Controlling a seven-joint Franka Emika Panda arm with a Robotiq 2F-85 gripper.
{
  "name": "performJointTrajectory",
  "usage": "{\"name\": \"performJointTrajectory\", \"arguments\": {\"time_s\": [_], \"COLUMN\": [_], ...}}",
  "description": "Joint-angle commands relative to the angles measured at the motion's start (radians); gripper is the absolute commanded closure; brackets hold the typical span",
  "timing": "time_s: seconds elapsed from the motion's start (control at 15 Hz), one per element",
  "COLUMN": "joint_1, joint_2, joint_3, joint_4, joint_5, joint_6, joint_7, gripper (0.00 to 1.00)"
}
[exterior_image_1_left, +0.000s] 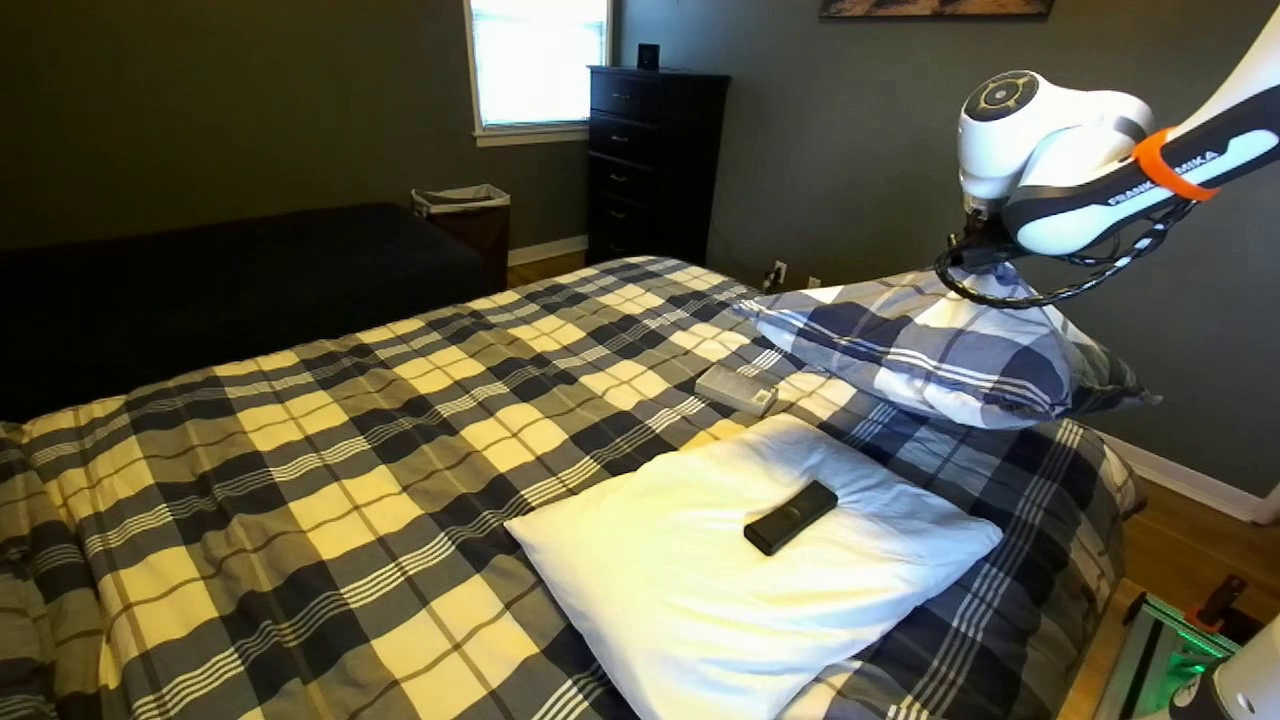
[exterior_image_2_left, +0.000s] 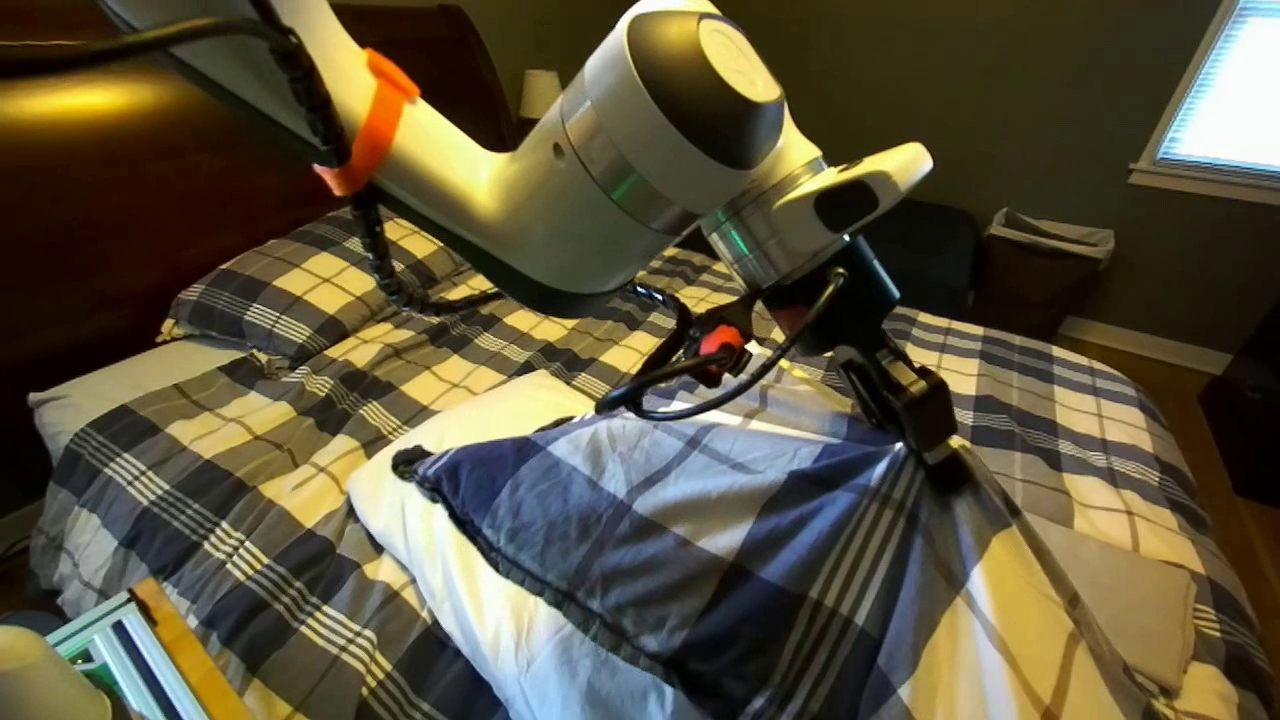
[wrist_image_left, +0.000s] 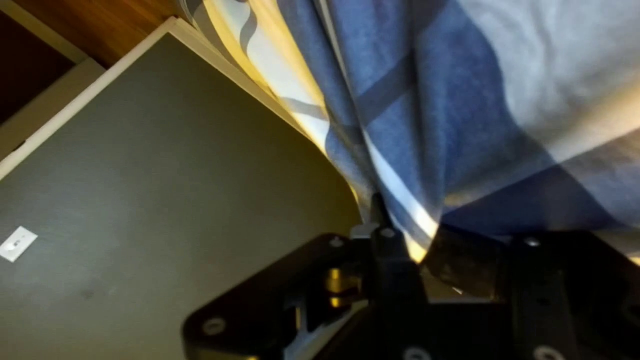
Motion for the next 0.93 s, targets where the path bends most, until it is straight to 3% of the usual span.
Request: {"name": "performJointTrajectory", "arguments": {"time_s": [0.0, 0.47, 0.87], "joint_1": [-0.007, -0.025, -0.045], "joint_2": [0.052, 0.130, 0.207], "joint_3": [-0.042, -0.101, -0.129], "joint_4": [0.084, 0.163, 0.246], "joint_5": [-0.117, -0.316, -0.305], "joint_6": [0.078, 0.281, 0.294], "joint_7": [0.059, 0.152, 0.150], "gripper": [0.99, 0.99, 0.99]}}
